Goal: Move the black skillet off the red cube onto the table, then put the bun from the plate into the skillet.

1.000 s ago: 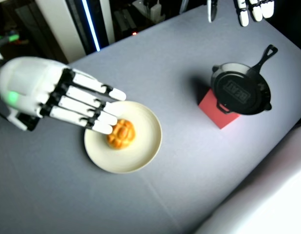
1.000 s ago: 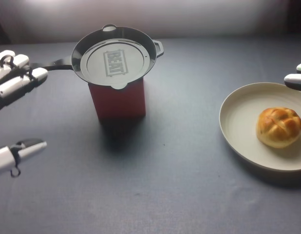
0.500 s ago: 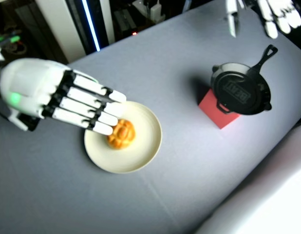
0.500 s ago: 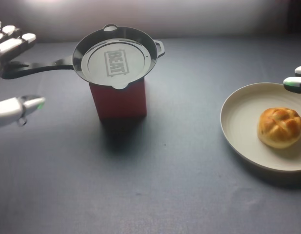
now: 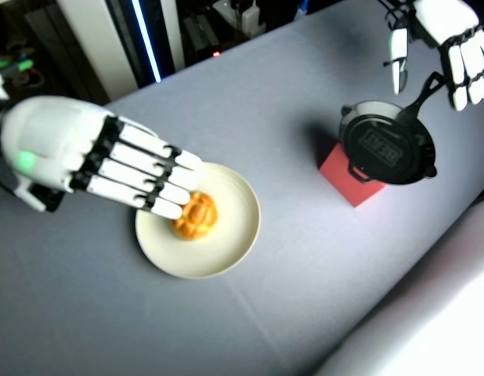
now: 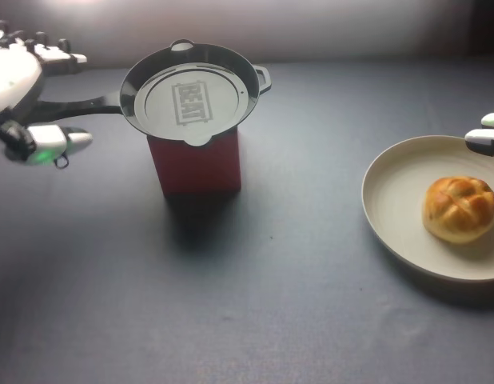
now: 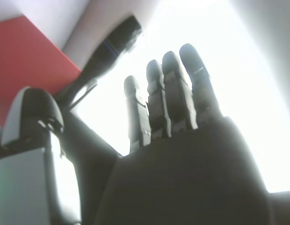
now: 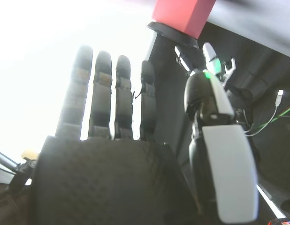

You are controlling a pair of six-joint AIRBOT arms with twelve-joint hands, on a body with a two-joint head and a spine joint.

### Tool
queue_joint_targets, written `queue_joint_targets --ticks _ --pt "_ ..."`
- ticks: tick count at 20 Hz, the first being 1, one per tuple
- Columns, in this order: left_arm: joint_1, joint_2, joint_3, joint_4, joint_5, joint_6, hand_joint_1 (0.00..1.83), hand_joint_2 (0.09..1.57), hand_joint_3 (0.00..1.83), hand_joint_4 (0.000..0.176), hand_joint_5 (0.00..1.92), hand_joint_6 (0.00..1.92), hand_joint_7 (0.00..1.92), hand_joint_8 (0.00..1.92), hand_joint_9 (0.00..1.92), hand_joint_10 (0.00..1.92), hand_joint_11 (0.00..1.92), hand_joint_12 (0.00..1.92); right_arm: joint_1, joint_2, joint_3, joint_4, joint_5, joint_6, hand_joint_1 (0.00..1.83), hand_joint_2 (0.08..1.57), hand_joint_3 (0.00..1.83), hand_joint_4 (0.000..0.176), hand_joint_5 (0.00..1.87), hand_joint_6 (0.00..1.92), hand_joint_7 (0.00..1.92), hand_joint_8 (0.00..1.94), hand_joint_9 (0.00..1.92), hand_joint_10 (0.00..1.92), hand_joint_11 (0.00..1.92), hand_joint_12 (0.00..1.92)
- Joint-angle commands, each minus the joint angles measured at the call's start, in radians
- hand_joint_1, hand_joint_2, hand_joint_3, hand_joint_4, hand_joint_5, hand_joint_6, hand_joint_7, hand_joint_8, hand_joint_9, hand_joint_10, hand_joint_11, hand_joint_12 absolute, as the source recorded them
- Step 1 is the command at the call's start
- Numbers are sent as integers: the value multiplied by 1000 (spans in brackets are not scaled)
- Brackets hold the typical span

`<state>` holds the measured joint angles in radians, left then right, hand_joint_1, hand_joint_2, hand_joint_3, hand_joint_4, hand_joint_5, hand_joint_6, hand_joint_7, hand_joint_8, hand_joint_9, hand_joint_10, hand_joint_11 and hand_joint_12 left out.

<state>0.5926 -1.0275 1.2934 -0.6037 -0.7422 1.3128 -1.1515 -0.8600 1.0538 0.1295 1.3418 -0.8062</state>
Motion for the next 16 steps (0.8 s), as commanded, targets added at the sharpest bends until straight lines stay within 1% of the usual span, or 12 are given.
queue_joint_targets --ticks 1,2,3,4,7,8,9,10,11,12,15,16 --pt "-19 -6 15 20 -52 15 920 1064 0 23 701 8 698 9 616 15 149 816 7 0 6 17 115 5 600 1312 5 32 455 1 431 7 397 8 375 74" --pt "-36 -19 34 19 -18 22 935 1086 1 9 782 11 780 8 693 15 185 797 7 -1 8 15 114 5 600 1314 6 23 451 0 429 5 392 5 365 68" --pt "-47 -28 47 19 4 25 998 1171 0 74 870 889 847 3 759 5 212 825 7 -2 9 14 113 6 601 1315 5 17 454 2 430 5 395 6 372 70" --pt "-61 -41 62 17 23 32 986 1178 0 110 849 1127 883 7 798 10 254 842 7 -5 10 14 112 7 599 1314 4 19 455 2 432 5 400 7 383 74" --pt "-79 -68 88 8 45 41 1005 1172 0 84 861 1160 927 5 825 3 295 946 7 -10 14 9 106 13 677 1320 0 8 467 3 434 2 414 6 404 70" --pt "-82 -72 93 8 51 41 1162 1140 1 39 976 995 902 879 917 25 355 1042 7 -11 15 7 104 15 673 1322 1 4 472 4 441 4 423 7 415 71" --pt "-84 -75 97 8 55 41 1194 1135 0 26 1006 936 889 1088 983 44 403 1147 7 -11 15 7 103 16 670 1325 2 0 473 4 446 5 426 8 420 71" --pt "-85 -80 102 4 59 41 1199 1133 0 35 988 962 918 1111 1051 260 554 1292 7 -12 15 7 102 17 666 1325 2 0 474 4 450 6 426 7 415 68" --pt "-85 -84 105 2 61 41 1000 1123 0 0 856 1338 848 1426 932 1216 760 1625 7 -12 16 7 101 17 674 1333 5 0 468 1 447 4 422 4 411 64" --pt "-85 -86 106 1 64 41 945 1134 4 0 772 1804 854 1822 1008 1780 1058 1862 7 -13 16 6 100 17 676 1336 5 0 473 3 460 9 429 6 416 65" --pt "-84 -90 103 0 56 41 1251 1288 6 139 954 1920 1191 1920 1443 1920 1528 1921 7 -14 16 5 96 20 653 1335 3 0 481 4 482 9 445 7 428 62" --pt "-84 -90 99 0 50 41 1312 1296 2 160 963 1921 1226 1921 1494 1921 1573 1921 7 -15 16 5 94 20 634 1335 2 0 487 4 489 8 455 8 443 64"
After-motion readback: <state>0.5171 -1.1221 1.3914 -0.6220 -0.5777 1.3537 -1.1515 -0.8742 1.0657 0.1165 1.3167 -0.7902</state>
